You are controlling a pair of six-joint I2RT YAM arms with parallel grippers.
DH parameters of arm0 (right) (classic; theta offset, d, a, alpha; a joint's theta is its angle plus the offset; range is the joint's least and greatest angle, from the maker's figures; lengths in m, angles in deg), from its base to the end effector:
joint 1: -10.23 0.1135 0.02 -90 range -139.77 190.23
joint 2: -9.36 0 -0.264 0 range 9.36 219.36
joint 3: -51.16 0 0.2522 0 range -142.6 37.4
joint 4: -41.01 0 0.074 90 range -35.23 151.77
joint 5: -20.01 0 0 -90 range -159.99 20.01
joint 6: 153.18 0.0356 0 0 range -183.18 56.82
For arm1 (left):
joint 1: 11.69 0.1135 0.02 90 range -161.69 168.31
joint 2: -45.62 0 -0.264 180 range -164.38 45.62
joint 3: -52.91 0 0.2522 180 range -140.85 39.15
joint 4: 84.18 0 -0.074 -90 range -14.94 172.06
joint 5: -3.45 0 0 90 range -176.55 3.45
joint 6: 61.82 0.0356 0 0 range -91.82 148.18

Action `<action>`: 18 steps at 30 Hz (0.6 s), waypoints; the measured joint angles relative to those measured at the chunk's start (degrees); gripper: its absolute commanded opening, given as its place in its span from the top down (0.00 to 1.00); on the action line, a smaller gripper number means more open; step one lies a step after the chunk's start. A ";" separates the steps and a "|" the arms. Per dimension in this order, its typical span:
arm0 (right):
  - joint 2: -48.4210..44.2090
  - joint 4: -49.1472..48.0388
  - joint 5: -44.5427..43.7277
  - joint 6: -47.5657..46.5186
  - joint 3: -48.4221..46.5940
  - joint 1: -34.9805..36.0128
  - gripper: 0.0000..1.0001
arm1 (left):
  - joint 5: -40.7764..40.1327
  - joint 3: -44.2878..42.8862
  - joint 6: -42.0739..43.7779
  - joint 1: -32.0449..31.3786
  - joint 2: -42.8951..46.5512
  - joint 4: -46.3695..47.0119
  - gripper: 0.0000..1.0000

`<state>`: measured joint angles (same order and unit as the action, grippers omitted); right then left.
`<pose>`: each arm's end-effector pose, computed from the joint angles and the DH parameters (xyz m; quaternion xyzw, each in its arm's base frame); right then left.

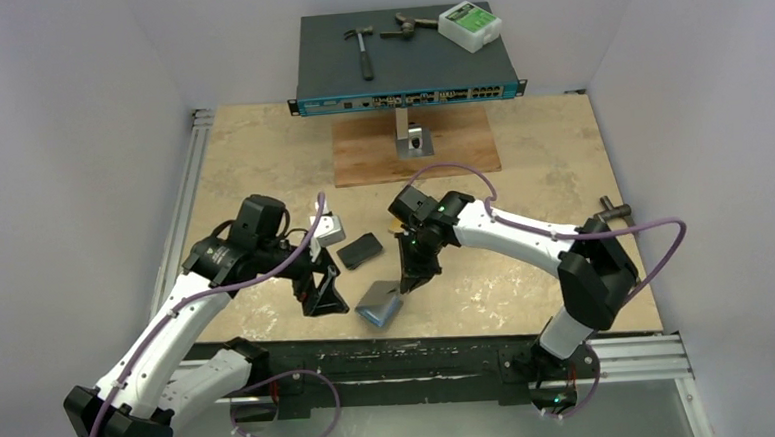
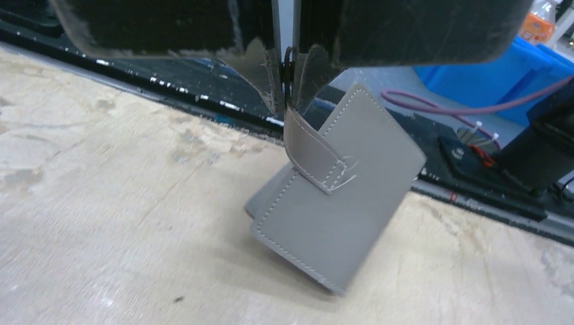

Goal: Put the credit cards into the card holder
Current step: Open the card holder at the center of the board.

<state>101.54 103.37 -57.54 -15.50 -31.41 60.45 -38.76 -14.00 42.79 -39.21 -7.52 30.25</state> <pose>0.1940 0.2450 0.2318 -0.0387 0.9812 0.1878 0.0215 0.1360 -0.1006 0.3078 0.4342 0.7586 -0.4140 0.2542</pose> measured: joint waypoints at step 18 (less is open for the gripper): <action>-6.93 -1.55 5.16 -2.62 5.60 -5.22 1.00 | -4.35 1.40 9.55 -3.04 -2.71 -0.87 0.00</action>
<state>94.62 101.82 -52.38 -18.12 -25.82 55.22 -43.11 -12.60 52.34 -42.25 -10.23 29.37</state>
